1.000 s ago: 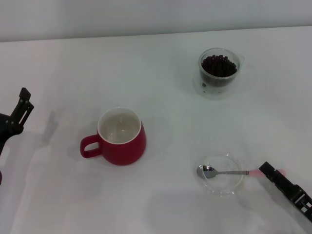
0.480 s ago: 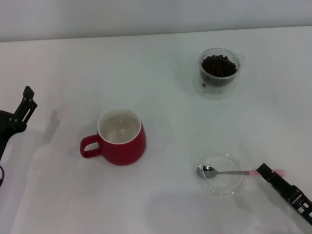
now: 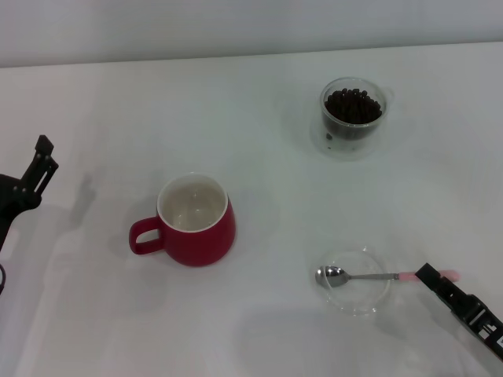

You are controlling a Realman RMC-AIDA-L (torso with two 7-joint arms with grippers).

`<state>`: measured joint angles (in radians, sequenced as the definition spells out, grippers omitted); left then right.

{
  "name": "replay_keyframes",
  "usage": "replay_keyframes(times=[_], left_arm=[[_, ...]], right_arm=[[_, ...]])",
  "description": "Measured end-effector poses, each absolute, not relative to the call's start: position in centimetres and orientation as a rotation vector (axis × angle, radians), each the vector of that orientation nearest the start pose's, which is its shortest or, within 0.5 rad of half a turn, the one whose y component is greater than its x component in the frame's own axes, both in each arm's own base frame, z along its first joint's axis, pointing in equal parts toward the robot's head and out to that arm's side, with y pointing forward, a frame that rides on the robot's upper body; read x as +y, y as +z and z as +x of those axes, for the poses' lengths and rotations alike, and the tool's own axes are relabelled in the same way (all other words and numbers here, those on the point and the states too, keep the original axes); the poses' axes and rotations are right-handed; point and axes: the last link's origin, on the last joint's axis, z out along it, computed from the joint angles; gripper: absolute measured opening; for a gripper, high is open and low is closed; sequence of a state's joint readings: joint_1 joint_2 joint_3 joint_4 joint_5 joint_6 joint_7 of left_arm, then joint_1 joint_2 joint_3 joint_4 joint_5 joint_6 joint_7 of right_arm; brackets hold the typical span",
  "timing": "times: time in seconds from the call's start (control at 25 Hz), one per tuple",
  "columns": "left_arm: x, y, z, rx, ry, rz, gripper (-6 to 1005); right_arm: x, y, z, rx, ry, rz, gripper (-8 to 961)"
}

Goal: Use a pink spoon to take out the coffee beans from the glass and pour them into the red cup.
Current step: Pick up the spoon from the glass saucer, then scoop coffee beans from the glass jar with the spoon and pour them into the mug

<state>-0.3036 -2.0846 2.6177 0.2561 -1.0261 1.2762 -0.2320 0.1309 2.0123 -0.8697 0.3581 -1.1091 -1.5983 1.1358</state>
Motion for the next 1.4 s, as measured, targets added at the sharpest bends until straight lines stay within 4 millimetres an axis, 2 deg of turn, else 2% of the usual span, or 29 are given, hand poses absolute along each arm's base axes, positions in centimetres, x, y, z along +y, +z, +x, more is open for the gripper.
replay_keyframes(times=[0.24,0.64,0.8,1.0,1.08,1.12,1.16,1.4], left_arm=[[27.9,-4.5,-32.3,-0.657,-0.846,-1.66,891],[28.1,-4.6,-32.3,-0.659,-0.842,-1.664,892],[28.0,-4.6,-32.4,-0.662,-0.84,-1.662,892],[27.9,-4.5,-32.5,-0.663,-0.839,-1.66,892],[27.9,-4.5,-32.5,-0.663,-0.84,-1.659,892],[27.8,-4.5,-32.5,-0.662,-0.841,-1.659,891],[27.8,-4.5,-32.5,-0.662,-0.841,-1.659,891],[27.8,-4.5,-32.5,-0.662,-0.843,-1.658,891]], right_arm=[[12.5,-5.6,36.7,1.695,1.258,-1.511,138],[13.4,-4.1,36.6,1.647,1.338,-1.532,139],[14.9,-2.4,36.4,1.542,1.406,-1.571,140],[19.8,1.6,35.2,1.268,1.491,-1.75,141],[22.6,3.1,34.4,1.161,1.477,-1.84,141],[25.2,4.3,33.6,1.079,1.444,-1.904,141],[25.2,4.3,33.6,1.079,1.444,-1.904,141],[32.1,6.8,31.5,0.897,1.243,-2.046,142]])
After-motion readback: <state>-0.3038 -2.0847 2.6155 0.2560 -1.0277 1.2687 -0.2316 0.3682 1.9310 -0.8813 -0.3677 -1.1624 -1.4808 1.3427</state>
